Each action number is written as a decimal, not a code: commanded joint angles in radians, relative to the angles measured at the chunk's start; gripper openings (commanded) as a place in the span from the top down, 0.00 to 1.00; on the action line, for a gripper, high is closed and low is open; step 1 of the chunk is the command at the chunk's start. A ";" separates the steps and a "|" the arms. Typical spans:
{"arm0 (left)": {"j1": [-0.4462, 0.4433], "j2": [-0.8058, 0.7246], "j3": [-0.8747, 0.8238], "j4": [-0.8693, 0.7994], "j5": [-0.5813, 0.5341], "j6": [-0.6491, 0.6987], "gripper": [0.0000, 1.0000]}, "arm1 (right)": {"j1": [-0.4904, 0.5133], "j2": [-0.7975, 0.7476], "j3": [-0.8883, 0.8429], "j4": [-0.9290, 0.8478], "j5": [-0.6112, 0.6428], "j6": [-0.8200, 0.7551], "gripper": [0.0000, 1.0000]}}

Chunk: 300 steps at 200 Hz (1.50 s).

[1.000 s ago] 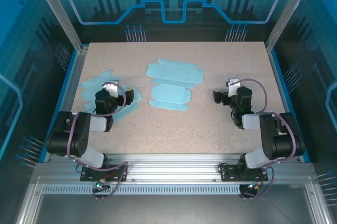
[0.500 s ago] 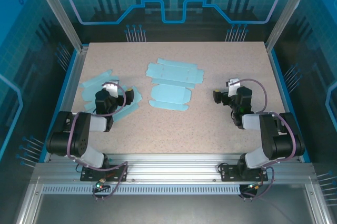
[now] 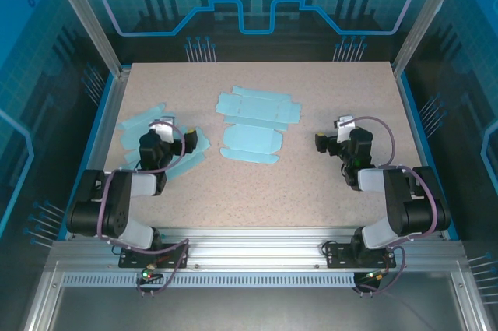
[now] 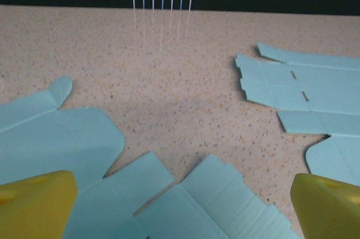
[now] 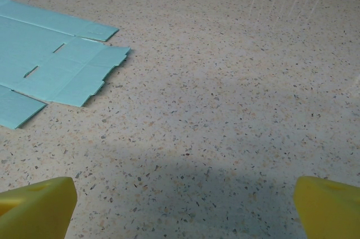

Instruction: Fold the paper box

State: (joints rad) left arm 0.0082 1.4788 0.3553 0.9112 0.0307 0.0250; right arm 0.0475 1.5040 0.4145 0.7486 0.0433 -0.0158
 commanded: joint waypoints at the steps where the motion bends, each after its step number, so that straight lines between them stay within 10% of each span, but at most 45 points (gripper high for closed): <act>1: -0.007 -0.068 -0.019 -0.026 -0.017 -0.001 0.01 | 0.008 -0.005 0.027 -0.020 -0.015 0.001 0.00; 133: -0.049 -0.427 0.106 -0.363 -0.015 -0.276 0.01 | 0.102 -0.385 0.124 -0.619 0.240 0.172 0.00; 216: -0.275 -0.234 0.292 -0.461 -0.044 -0.340 0.01 | 0.102 -0.605 0.269 -1.160 0.240 0.431 0.00; 300: -0.399 0.013 0.445 -0.599 0.009 -0.343 0.01 | 0.114 -0.491 0.356 -1.273 -0.026 0.600 0.00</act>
State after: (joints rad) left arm -0.3832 1.4570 0.7483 0.3809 -0.0002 -0.2993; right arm 0.1436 0.9817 0.7403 -0.4801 0.1425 0.5095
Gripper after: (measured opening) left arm 0.990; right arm 0.997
